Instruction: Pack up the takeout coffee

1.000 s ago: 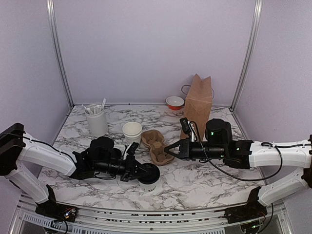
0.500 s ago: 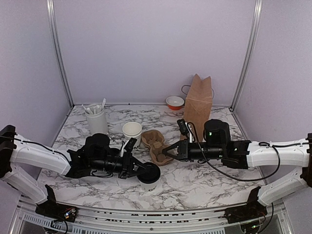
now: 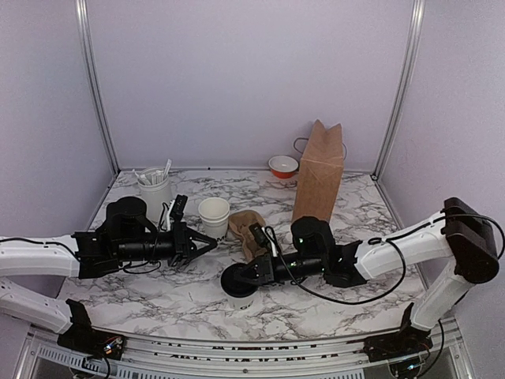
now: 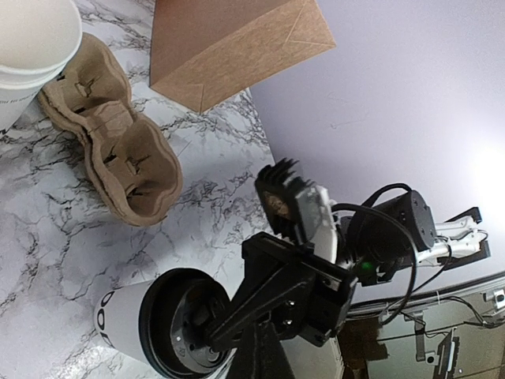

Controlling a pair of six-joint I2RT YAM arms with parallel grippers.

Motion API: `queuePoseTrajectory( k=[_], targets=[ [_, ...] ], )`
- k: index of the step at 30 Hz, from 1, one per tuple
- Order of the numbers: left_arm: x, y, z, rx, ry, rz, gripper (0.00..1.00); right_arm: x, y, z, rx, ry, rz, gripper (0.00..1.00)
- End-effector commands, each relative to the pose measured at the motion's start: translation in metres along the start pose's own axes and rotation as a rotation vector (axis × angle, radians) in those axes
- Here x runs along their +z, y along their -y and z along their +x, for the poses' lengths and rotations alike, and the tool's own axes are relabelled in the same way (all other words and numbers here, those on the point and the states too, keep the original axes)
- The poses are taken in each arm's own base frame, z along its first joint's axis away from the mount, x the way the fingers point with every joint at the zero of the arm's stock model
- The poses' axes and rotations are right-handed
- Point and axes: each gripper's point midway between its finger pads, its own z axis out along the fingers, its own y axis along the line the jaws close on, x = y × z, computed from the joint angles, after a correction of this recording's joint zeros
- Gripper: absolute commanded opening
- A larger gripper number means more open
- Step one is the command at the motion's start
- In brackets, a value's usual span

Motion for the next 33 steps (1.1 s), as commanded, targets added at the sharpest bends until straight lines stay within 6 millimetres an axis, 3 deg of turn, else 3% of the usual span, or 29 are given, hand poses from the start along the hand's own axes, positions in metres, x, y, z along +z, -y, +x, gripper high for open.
queuePoseTrajectory(
  k=[1, 8, 16, 20, 27, 33],
  targets=[
    [-0.002, -0.021, 0.009, 0.003, -0.021, -0.072, 0.0, 0.012, 0.021, 0.031, 0.128, -0.069, -0.074, 0.0],
    [-0.002, -0.021, 0.012, 0.007, -0.037, -0.065, 0.0, 0.007, 0.003, 0.013, 0.058, -0.032, -0.045, 0.0],
    [0.0, -0.018, 0.013, 0.012, -0.051, -0.056, 0.0, -0.007, -0.049, -0.023, -0.062, 0.035, -0.08, 0.0],
    [-0.001, -0.018, 0.012, 0.012, -0.05, -0.055, 0.0, 0.0, -0.04, -0.015, -0.044, 0.005, -0.07, 0.0],
    [-0.002, -0.02, 0.015, 0.008, -0.056, -0.057, 0.0, 0.017, 0.013, 0.025, 0.073, -0.097, 0.005, 0.0],
    [-0.001, -0.019, 0.015, 0.01, -0.058, -0.056, 0.0, 0.012, -0.002, 0.009, 0.026, -0.06, 0.016, 0.0]
  ],
)
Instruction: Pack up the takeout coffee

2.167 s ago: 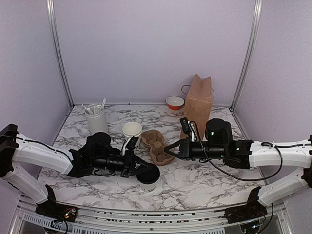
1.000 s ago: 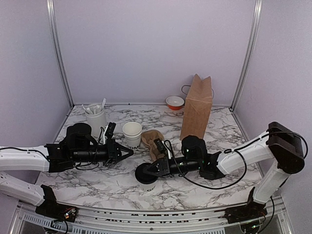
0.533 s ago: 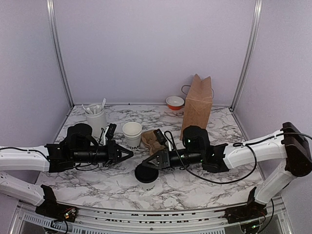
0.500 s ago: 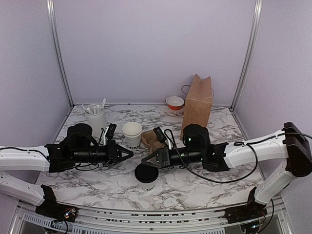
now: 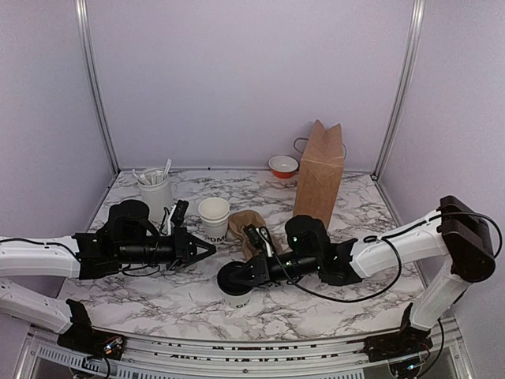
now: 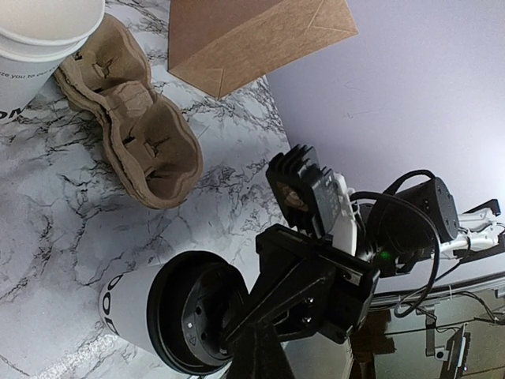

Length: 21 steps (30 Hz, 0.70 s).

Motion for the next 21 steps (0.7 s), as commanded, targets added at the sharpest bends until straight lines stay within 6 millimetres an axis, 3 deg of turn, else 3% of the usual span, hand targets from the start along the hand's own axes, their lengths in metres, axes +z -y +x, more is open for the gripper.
queuePoseTrajectory(
  k=[1, 5, 7, 13, 16, 21],
  targets=[
    [-0.001, -0.001, 0.003, 0.015, -0.016, 0.003, 0.0, -0.005, -0.011, -0.009, -0.039, 0.018, 0.037, 0.0],
    [-0.003, 0.005, 0.001, 0.032, -0.012, 0.017, 0.0, -0.015, -0.032, -0.023, -0.124, 0.052, 0.067, 0.0],
    [-0.005, 0.008, -0.002, 0.049, -0.001, 0.015, 0.01, -0.023, -0.037, -0.031, -0.183, 0.071, 0.116, 0.07],
    [-0.02, 0.003, -0.02, 0.133, 0.067, -0.108, 0.11, -0.04, -0.028, -0.045, -0.334, 0.096, 0.323, 0.66],
    [-0.036, 0.002, -0.034, 0.172, 0.142, -0.174, 0.32, -0.043, -0.024, -0.046, -0.393, 0.091, 0.406, 0.95],
    [-0.064, 0.001, -0.058, 0.206, 0.271, -0.269, 0.82, -0.039, -0.023, -0.042, -0.493, 0.08, 0.542, 1.0]
  ],
)
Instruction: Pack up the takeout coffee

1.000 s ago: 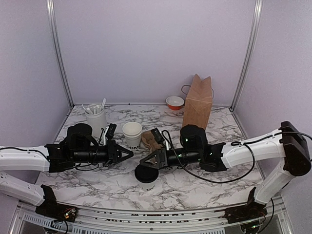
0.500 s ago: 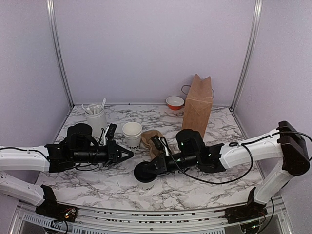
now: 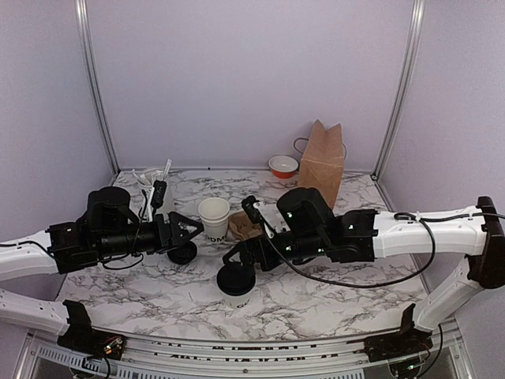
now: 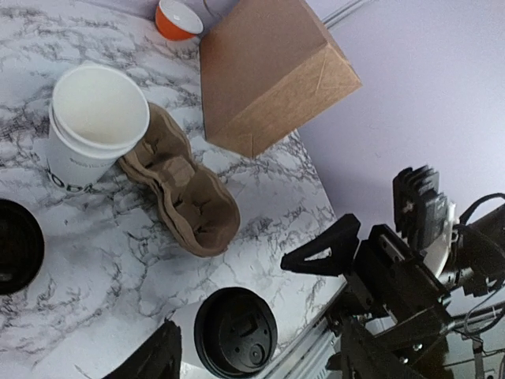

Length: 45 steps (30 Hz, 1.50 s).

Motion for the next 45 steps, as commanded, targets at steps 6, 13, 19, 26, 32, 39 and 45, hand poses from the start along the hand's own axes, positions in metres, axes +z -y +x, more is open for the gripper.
queuePoseTrajectory(
  k=[6, 13, 19, 26, 32, 39, 45],
  targets=[
    [-0.041, -0.035, -0.04, 0.073, 0.207, -0.255, 0.99, 0.01, 0.004, 0.018, -0.228, -0.065, 0.289, 1.0],
    [-0.043, -0.039, -0.042, 0.082, 0.217, -0.279, 0.99, 0.022, 0.009, 0.027, -0.245, -0.103, 0.366, 0.93],
    [-0.039, -0.041, -0.039, 0.082, 0.204, -0.287, 0.99, 0.029, 0.011, 0.03, -0.238, -0.118, 0.379, 0.85],
    [-0.035, -0.033, -0.042, 0.088, 0.192, -0.271, 0.99, 0.035, 0.008, 0.035, -0.259, -0.133, 0.388, 0.84],
    [-0.03, -0.034, -0.038, 0.078, 0.17, -0.272, 0.99, 0.039, 0.011, 0.039, -0.272, -0.146, 0.413, 0.82],
    [-0.029, -0.033, -0.038, 0.076, 0.166, -0.269, 0.99, 0.043, 0.016, 0.046, -0.287, -0.168, 0.437, 0.79],
    [-0.028, -0.033, -0.037, 0.074, 0.161, -0.268, 0.99, 0.044, 0.017, 0.048, -0.287, -0.173, 0.445, 0.76]
  ],
)
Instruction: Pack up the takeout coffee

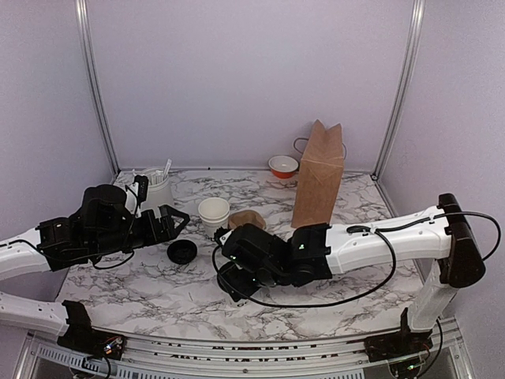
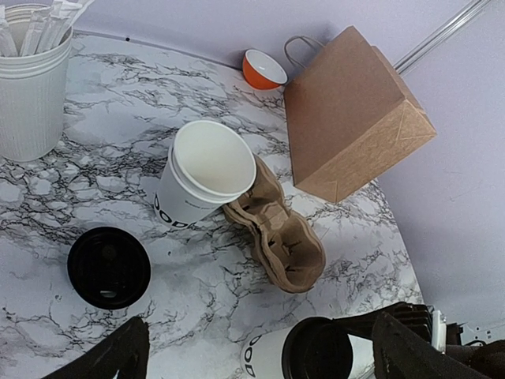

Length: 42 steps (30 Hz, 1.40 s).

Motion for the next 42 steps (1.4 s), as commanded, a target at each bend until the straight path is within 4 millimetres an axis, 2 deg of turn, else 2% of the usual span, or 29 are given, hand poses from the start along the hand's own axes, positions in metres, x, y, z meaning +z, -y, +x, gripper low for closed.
queuePoseTrajectory(
  k=[1, 12, 18, 24, 30, 35, 38, 39, 42],
  targets=[
    [-0.001, 0.005, -0.005, 0.0, 0.0, 0.006, 0.99, -0.001, -0.002, -0.002, -0.013, -0.005, 0.02, 0.75],
    [-0.001, 0.006, -0.006, 0.003, 0.001, 0.006, 0.99, -0.03, 0.007, -0.015, 0.035, 0.057, 0.012, 0.69],
    [0.003, 0.007, -0.004, 0.005, -0.012, 0.004, 0.99, -0.048, 0.026, 0.002, 0.087, 0.051, 0.035, 0.68],
    [0.01, 0.012, -0.005, 0.007, -0.017, 0.011, 0.99, -0.066, 0.063, 0.032, 0.169, 0.035, 0.116, 0.68],
    [0.023, 0.023, -0.002, 0.016, -0.046, 0.034, 0.99, -0.082, 0.126, 0.052, 0.282, 0.048, 0.218, 0.67],
    [0.028, 0.029, -0.002, 0.018, -0.06, 0.045, 0.99, -0.095, 0.199, 0.06, 0.401, 0.09, 0.328, 0.66],
    [0.028, 0.029, -0.002, 0.016, -0.06, 0.046, 0.99, -0.103, 0.236, 0.064, 0.446, 0.109, 0.383, 0.66],
    [0.028, 0.029, -0.001, 0.016, -0.06, 0.045, 0.99, -0.107, 0.254, 0.068, 0.475, 0.112, 0.417, 0.66],
    [0.027, 0.029, -0.002, 0.016, -0.057, 0.047, 0.99, -0.116, 0.295, 0.077, 0.517, 0.113, 0.498, 0.66]
  ],
)
